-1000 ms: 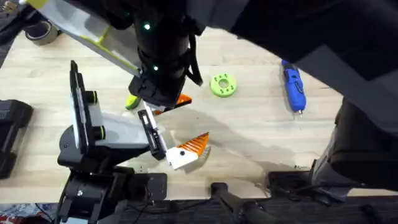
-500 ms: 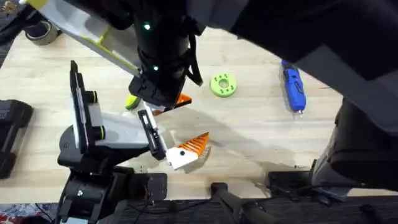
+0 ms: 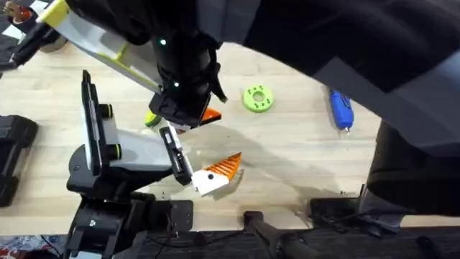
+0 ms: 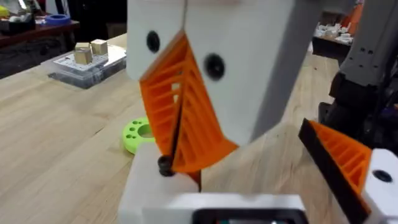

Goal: Pick up the gripper from the table and insert it into the empty holder that is missing its gripper. Then pick up a screw, insert it into the mounting hole, and use the screwdriver to tighten it. Finally, clean up the table by picking up the vegetable and placing it into the bucket.

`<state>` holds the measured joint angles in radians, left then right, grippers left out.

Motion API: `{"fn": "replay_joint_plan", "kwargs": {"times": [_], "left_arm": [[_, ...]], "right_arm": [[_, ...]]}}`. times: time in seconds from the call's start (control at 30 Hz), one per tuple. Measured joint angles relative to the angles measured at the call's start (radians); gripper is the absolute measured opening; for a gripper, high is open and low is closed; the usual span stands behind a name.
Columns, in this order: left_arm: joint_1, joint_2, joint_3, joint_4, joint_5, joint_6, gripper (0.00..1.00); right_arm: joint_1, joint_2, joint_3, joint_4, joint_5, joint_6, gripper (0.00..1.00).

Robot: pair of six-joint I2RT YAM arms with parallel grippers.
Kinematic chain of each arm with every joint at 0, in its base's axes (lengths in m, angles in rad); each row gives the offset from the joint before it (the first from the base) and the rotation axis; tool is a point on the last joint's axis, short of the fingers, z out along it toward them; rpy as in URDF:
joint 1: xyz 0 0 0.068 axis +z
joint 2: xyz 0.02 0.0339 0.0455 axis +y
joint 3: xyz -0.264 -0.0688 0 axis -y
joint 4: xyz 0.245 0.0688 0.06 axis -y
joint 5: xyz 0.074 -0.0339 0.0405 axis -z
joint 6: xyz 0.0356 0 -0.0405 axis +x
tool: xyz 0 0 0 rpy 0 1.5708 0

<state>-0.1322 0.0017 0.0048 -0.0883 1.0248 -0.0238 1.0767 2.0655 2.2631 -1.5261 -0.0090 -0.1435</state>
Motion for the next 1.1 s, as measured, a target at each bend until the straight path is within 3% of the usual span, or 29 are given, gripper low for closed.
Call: {"fn": "replay_joint_plan", "kwargs": {"times": [1.1], "left_arm": [[0.000, 0.000, 0.000, 0.000, 0.000, 0.000, 0.986]], "right_arm": [[0.000, 0.000, 0.000, 0.000, 0.000, 0.000, 0.025]]}}
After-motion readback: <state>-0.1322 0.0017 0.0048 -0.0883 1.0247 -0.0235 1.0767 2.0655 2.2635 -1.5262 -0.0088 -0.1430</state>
